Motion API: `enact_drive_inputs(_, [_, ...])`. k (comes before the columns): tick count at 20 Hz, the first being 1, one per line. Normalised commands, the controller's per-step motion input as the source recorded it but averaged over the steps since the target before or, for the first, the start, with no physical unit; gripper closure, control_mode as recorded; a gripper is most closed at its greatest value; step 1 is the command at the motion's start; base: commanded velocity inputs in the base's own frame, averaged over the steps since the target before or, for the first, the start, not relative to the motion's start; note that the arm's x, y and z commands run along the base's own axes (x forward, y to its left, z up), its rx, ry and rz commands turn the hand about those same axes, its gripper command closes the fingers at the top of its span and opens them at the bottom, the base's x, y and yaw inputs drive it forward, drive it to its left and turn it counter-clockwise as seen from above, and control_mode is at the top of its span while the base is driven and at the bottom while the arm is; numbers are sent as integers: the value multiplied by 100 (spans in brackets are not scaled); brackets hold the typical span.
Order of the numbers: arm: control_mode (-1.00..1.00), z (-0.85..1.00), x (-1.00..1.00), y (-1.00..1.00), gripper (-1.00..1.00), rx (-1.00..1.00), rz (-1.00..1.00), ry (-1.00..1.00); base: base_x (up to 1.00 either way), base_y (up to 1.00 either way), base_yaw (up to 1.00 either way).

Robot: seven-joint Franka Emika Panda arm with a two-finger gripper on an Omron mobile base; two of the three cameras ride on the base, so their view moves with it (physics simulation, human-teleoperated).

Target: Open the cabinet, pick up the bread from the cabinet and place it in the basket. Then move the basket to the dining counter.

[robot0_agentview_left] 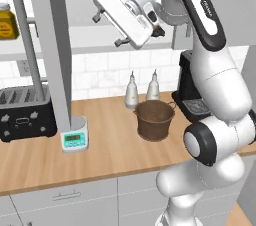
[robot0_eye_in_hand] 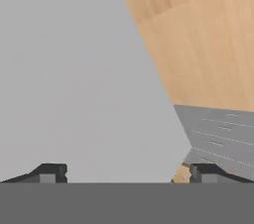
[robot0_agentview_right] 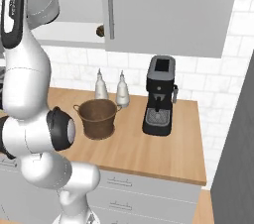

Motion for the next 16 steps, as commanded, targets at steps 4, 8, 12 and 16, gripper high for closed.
enact_drive_inputs(4, [-100,-4,-5,-100,-100,-24,-18,-28,0,0,0])
enact_drive_inputs(8, [-100,-15,-15,-100,-100,-23,-17,-38,0,0,0])
enact_drive_inputs(12, [-100,-13,-9,-100,-100,-24,-14,-37,0,0,0])
enact_drive_inputs(16, [-100,0,-2,-100,-100,-23,-10,-35,0,0,0])
